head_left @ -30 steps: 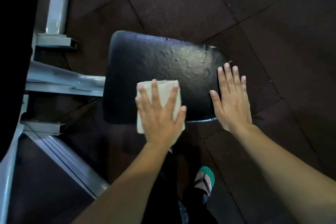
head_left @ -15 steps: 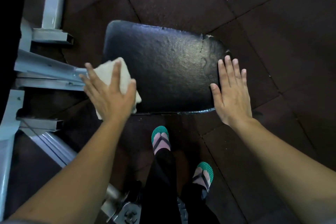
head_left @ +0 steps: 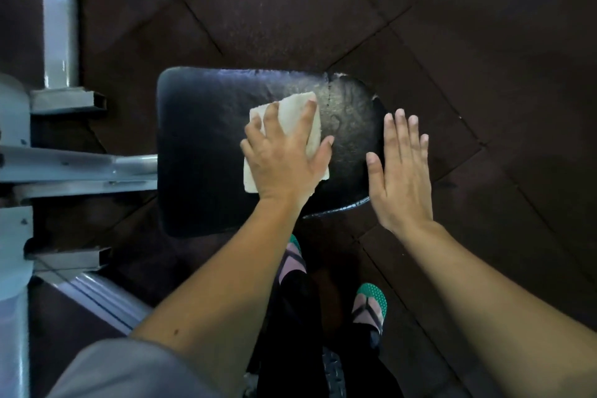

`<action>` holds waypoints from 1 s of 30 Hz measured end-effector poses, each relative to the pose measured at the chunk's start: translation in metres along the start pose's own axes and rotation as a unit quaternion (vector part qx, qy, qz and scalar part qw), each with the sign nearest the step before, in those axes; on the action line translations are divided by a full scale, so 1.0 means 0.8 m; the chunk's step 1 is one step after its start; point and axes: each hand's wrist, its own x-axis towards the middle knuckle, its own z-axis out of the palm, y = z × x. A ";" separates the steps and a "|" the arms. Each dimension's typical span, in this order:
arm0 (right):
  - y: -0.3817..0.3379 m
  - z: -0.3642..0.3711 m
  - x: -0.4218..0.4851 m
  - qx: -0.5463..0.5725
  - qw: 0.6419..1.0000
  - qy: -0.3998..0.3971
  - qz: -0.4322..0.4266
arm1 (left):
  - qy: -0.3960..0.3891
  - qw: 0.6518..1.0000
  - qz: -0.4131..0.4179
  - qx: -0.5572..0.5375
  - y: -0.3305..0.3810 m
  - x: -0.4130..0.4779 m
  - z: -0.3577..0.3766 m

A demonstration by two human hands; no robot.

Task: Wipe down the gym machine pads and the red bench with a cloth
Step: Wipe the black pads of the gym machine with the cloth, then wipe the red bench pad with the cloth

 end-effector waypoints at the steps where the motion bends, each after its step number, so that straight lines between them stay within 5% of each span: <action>1: -0.001 -0.003 -0.002 0.001 1.000 -0.003 0.006 | 0.002 1.000 0.013 0.008 -0.002 0.001 -0.002; 14: -0.014 -0.127 -0.060 0.035 0.991 -0.013 0.130 | -0.143 0.981 0.022 -0.126 0.078 -0.008 -0.118; 22: 0.042 -0.270 -0.137 0.069 0.964 0.052 0.252 | -0.189 0.963 0.149 -0.122 0.239 -0.036 -0.219; 30: 0.190 -0.413 -0.223 0.076 0.917 0.127 0.371 | -0.214 0.926 0.284 -0.130 0.463 -0.114 -0.268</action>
